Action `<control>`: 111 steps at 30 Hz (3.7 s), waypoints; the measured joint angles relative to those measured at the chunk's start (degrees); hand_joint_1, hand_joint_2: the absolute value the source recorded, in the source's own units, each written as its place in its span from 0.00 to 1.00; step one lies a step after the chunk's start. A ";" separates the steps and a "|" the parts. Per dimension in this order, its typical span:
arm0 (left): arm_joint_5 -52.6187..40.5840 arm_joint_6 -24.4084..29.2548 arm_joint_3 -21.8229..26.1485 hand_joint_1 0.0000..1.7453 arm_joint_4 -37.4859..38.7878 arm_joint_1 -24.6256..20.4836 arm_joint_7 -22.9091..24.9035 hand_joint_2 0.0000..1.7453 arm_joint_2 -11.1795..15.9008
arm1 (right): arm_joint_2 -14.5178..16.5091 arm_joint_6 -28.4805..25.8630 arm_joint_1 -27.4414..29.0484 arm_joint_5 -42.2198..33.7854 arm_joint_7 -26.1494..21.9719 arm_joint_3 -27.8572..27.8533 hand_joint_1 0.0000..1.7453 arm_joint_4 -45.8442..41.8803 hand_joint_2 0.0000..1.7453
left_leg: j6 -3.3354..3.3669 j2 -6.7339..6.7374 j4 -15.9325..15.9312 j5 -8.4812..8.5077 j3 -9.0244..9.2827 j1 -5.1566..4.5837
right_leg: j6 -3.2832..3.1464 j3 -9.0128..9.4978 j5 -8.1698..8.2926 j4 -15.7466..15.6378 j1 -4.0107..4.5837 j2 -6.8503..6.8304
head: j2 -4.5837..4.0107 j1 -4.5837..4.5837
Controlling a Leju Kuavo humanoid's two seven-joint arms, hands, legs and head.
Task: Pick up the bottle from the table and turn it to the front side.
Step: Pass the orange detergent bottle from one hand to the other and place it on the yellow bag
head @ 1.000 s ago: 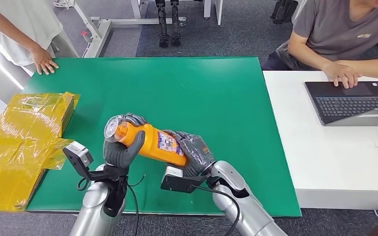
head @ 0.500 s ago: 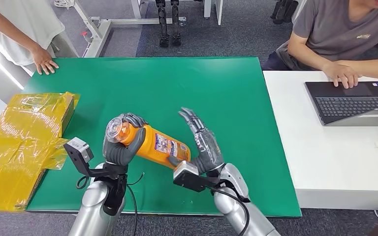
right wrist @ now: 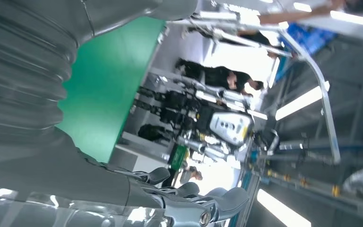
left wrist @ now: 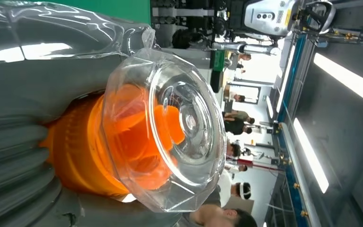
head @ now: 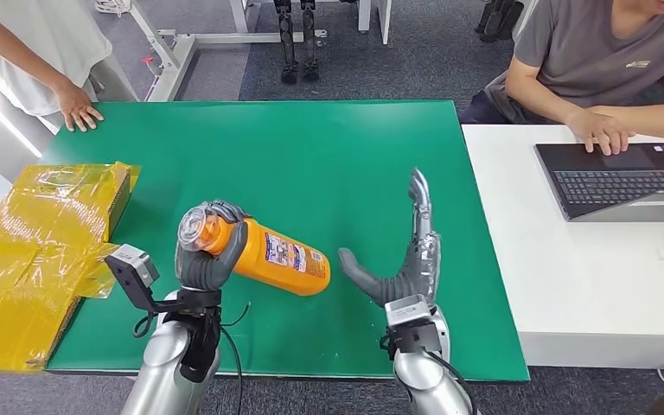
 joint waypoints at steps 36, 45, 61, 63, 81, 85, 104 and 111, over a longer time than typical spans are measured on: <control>-78.20 29.09 5.91 1.00 8.94 -7.26 19.33 1.00 18.84 | -0.44 -4.97 8.12 -3.86 -0.26 -0.54 0.00 -13.03 1.00 | -0.09 0.02 -0.03 0.06 0.05 0.01 | -0.03 -0.02 0.00 0.03 0.01 0.04 | 0.00 0.01; -81.01 23.24 1.24 1.00 29.00 -16.52 15.28 1.00 23.88 | -0.93 -5.04 8.80 -4.75 -0.26 -0.55 0.00 -14.21 1.00 | -0.10 0.15 -0.03 0.07 0.07 0.02 | -0.04 -0.03 0.01 0.06 0.01 0.18 | 0.00 0.01; -82.98 18.87 -1.01 1.00 50.30 -24.35 16.20 1.00 29.24 | -1.78 -4.16 10.99 -5.23 -0.26 -0.61 0.00 -16.14 1.00 | -0.10 0.13 -0.05 0.07 0.06 0.03 | -0.04 -0.03 0.00 0.06 0.02 0.16 | 0.00 0.01; -83.50 18.96 -1.38 1.00 51.07 -24.49 16.41 1.00 29.40 | -1.83 -4.14 10.98 -5.23 -0.26 -0.61 0.00 -16.14 1.00 | -0.10 0.13 -0.04 0.07 0.06 0.03 | -0.04 -0.03 0.00 0.06 0.02 0.16 | 0.00 0.01; -82.90 22.25 -3.22 1.00 52.17 -23.67 11.68 1.00 28.57 | -2.05 -2.13 11.29 -4.97 -0.26 -0.61 0.00 -16.12 1.00 | -0.10 0.13 -0.04 0.07 0.06 0.03 | -0.04 -0.03 0.00 0.06 0.02 0.15 | 0.00 0.00; -82.77 22.58 -3.32 1.00 52.05 -23.19 11.15 1.00 28.04 | -2.05 -2.01 11.34 -4.92 -0.26 -0.63 0.00 -16.12 1.00 | -0.10 0.10 -0.05 0.07 0.06 0.02 | -0.04 -0.02 0.00 0.06 0.02 0.14 | 0.00 0.00; -81.96 22.77 -3.37 0.00 50.25 -21.82 11.68 1.00 28.21 | -2.69 -1.06 12.42 -4.29 -0.26 -0.70 0.00 -16.14 1.00 | -0.11 0.11 -0.07 0.07 0.19 0.02 | -0.04 0.11 0.00 0.07 0.01 0.13 | 0.00 0.00; -81.69 23.36 -3.37 0.00 49.11 -21.36 12.04 1.00 28.20 | -2.75 -1.01 12.43 -4.08 -0.26 -0.74 0.00 -16.14 1.00 | -0.13 0.09 -0.07 0.08 0.19 0.02 | -0.04 0.10 0.00 0.10 0.02 0.12 | 0.00 0.01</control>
